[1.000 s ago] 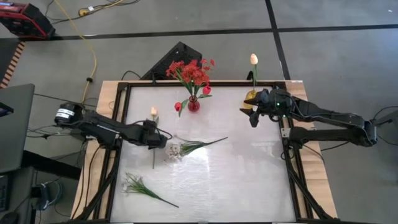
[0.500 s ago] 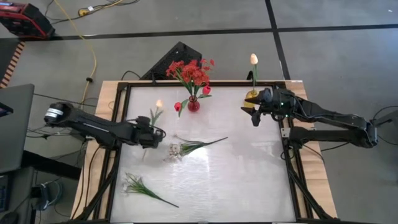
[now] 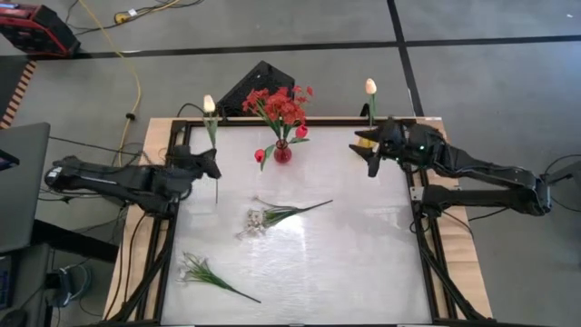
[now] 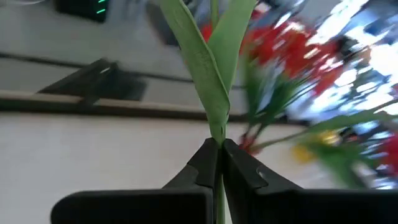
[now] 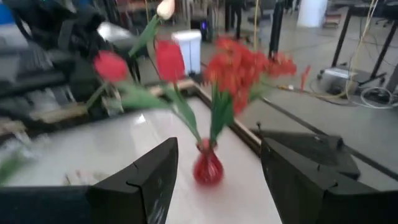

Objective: Sort flowers into vase by color
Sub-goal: Put the white flower into the yellow vase

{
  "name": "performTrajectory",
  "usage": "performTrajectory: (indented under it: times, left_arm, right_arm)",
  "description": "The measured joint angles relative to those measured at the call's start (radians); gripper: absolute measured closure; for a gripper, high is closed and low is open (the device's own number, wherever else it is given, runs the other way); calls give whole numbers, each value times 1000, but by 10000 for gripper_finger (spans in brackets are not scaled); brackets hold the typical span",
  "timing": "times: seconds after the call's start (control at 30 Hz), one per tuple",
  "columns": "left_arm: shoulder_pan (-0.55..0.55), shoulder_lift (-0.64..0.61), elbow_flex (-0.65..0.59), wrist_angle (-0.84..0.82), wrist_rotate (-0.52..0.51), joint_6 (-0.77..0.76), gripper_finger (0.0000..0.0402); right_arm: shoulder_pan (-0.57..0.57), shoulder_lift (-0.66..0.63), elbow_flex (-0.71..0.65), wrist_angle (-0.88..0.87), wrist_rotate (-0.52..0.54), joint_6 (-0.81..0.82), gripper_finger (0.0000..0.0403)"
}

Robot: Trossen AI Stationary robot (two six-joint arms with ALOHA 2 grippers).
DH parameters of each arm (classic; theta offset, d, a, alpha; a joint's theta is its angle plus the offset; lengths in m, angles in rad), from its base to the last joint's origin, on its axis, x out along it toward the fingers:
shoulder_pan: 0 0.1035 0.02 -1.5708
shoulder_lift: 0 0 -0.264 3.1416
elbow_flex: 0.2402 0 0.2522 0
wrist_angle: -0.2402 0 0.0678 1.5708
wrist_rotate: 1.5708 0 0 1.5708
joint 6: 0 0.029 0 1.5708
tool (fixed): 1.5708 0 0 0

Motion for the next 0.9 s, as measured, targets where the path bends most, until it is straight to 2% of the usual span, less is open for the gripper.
performTrajectory:
  times: [0.13,0.3,0.4,0.53,0.6,0.73,0.9]
  left_arm:
    - [0,-63,1,281,45,277,401]
    - [6,-55,2,667,233,666,401]
    - [40,-12,3,847,325,830,401]
    - [125,47,3,974,412,897,401]
    - [182,69,6,1033,497,902,401]
    - [301,122,63,1050,658,847,402]
    - [405,262,185,1049,916,804,401]
  right_arm:
    - [25,-1,57,4,0,69,148]
    - [68,11,92,33,0,78,148]
    - [83,40,93,101,0,79,148]
    - [101,101,93,206,0,79,148]
    - [103,133,93,256,0,68,148]
    - [103,198,93,386,-3,74,148]
    - [102,286,98,536,-54,73,148]
